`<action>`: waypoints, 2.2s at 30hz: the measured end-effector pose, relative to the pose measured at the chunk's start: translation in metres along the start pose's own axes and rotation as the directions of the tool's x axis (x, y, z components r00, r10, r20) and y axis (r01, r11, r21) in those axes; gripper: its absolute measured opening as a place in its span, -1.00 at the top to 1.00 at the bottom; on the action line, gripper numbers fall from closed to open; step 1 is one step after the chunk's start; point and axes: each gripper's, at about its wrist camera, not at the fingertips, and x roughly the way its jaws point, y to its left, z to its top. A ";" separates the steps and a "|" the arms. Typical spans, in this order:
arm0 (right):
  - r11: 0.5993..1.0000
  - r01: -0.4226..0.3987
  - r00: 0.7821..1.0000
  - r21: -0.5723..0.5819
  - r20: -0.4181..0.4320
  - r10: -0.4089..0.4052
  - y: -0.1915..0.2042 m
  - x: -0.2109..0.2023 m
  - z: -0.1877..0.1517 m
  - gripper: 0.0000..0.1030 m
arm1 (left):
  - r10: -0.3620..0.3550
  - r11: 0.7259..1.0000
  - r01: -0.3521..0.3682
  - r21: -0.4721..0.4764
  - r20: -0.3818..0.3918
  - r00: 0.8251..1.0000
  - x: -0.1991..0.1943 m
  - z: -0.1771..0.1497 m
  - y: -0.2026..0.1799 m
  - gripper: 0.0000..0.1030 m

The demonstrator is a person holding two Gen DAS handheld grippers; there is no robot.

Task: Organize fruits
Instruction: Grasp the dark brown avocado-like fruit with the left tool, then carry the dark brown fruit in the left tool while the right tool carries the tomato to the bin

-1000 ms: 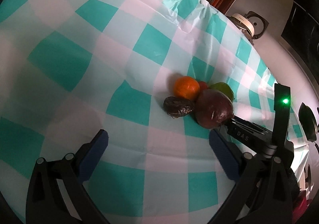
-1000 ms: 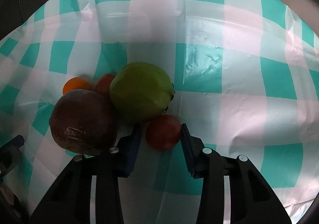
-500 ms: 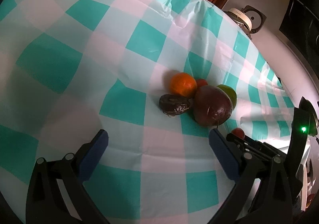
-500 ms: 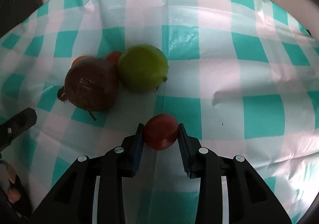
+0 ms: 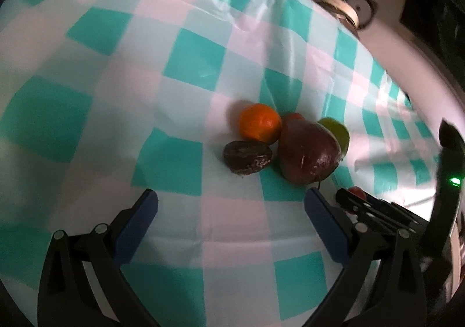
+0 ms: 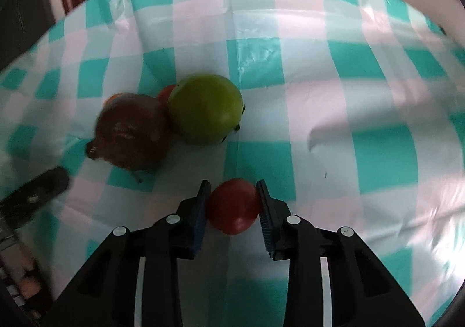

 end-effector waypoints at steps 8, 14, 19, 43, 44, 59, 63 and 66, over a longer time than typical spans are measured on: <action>0.990 -0.086 0.996 0.112 0.024 0.084 -0.007 -0.025 -0.022 0.38 | 0.037 0.984 -0.026 0.174 -0.062 0.997 0.029 0.018 -0.012 -0.39; 0.991 -0.080 0.997 0.103 0.020 0.079 -0.004 -0.014 -0.016 0.37 | 0.051 0.973 -0.034 0.227 -0.070 0.996 0.041 0.029 -0.017 -0.23; 0.993 -0.076 0.997 0.095 0.021 0.075 -0.005 -0.016 -0.017 0.36 | 0.039 0.968 -0.019 0.250 -0.073 0.997 0.042 0.029 -0.021 0.16; 0.926 -0.290 0.957 0.240 0.087 0.277 -0.038 -0.010 -0.019 0.37 | -0.023 0.992 0.015 0.122 0.062 0.998 -0.082 -0.072 -0.008 0.18; 0.925 -0.293 0.956 0.243 0.092 0.279 -0.039 -0.011 -0.019 0.37 | -0.024 0.992 0.016 0.129 0.060 0.998 -0.082 -0.075 -0.010 0.18; 0.947 -0.210 0.977 0.245 0.081 0.196 -0.020 -0.074 -0.086 0.37 | -0.013 0.982 0.002 0.190 0.057 0.998 -0.090 -0.087 -0.021 0.18; 0.956 -0.203 0.978 0.210 0.087 0.188 -0.010 -0.104 -0.120 0.37 | -0.020 0.975 0.005 0.223 0.066 0.998 -0.101 -0.101 -0.029 0.18; 0.963 -0.194 0.980 0.184 0.084 0.181 -0.007 -0.125 -0.142 0.37 | -0.035 0.974 0.017 0.224 0.075 0.997 -0.114 -0.114 -0.033 0.18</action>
